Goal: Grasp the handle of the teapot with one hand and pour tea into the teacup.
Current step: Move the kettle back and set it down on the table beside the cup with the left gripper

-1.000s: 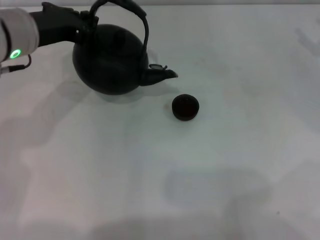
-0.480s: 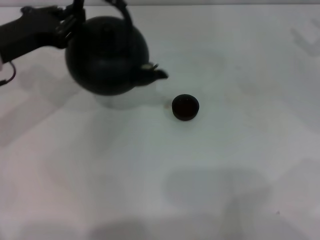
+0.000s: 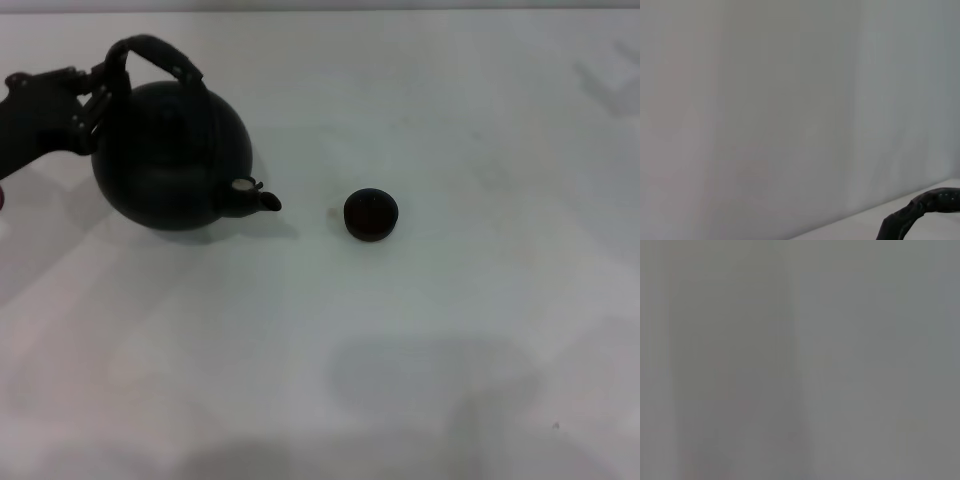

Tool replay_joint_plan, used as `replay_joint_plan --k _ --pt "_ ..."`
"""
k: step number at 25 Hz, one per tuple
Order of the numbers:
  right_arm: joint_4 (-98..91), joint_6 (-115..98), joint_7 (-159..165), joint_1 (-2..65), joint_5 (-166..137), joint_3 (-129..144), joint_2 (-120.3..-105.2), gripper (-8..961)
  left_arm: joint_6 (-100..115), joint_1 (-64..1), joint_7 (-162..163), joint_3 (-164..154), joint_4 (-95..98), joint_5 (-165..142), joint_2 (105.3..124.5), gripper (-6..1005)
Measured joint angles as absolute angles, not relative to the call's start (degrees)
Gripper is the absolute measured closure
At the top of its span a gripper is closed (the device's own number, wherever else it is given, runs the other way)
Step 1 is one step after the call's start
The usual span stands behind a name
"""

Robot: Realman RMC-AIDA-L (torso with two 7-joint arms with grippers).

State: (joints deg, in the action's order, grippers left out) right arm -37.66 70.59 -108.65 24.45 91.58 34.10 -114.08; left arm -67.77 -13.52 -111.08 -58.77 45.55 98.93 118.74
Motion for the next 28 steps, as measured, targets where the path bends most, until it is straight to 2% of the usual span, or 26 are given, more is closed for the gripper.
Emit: replay_joint_plan --k 28 --pt "-37.29 70.48 -108.51 23.82 91.48 34.98 -114.19 169 -64.20 -15.73 -126.28 -55.70 30.22 105.08 118.86 864"
